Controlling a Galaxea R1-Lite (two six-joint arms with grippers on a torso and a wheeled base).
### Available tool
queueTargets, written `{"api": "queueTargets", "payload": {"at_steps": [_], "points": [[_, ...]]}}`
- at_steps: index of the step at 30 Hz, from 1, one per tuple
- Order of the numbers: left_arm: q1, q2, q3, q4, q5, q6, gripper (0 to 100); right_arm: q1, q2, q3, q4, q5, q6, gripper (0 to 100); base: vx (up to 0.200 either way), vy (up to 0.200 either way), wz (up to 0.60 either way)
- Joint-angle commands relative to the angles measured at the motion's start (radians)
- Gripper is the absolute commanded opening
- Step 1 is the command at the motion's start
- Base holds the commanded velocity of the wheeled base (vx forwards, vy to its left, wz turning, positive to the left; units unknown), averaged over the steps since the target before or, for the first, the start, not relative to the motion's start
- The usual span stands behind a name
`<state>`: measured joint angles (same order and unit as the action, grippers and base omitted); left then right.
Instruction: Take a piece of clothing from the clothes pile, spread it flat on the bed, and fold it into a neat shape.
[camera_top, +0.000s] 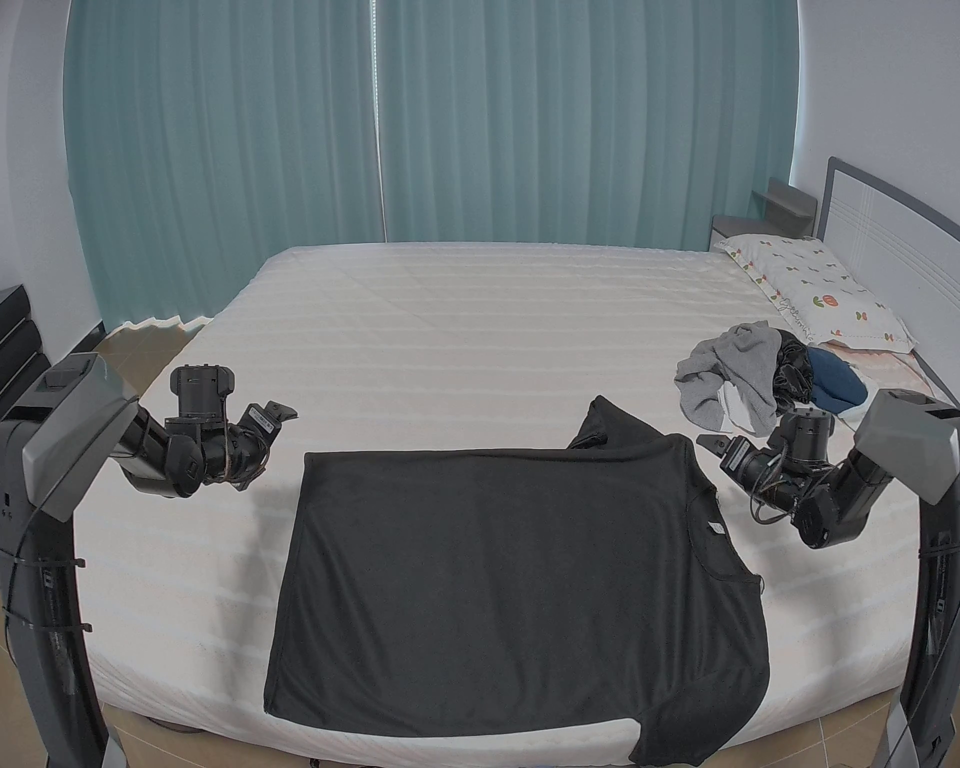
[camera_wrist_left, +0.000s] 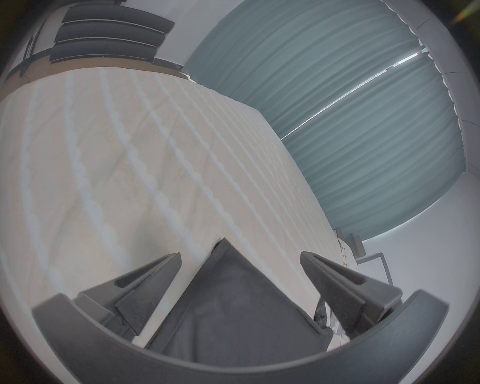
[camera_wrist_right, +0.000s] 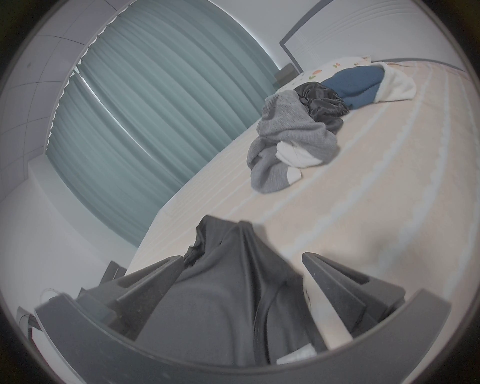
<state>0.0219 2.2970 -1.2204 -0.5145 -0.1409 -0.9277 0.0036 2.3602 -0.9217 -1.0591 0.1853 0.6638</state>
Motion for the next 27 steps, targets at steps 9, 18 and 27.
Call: {"api": "queueTargets", "payload": {"at_steps": [9,18,27], "points": [[-0.071,-0.38,0.723,-0.216,-0.075,-0.017,100,0.058,-0.43,0.658,-0.107,0.098,0.062,100,-0.044,0.0,0.0],[-0.099,-0.376,0.845,-0.303,-0.079,-0.02,100,0.064,-0.434,0.715,-0.113,0.111,0.143,100,-0.2,0.0,0.0],[-0.1,-0.376,0.878,-0.305,-0.085,-0.017,100,0.065,-0.406,0.727,-0.113,0.123,0.142,100,-0.089,0.0,0.0]]}}
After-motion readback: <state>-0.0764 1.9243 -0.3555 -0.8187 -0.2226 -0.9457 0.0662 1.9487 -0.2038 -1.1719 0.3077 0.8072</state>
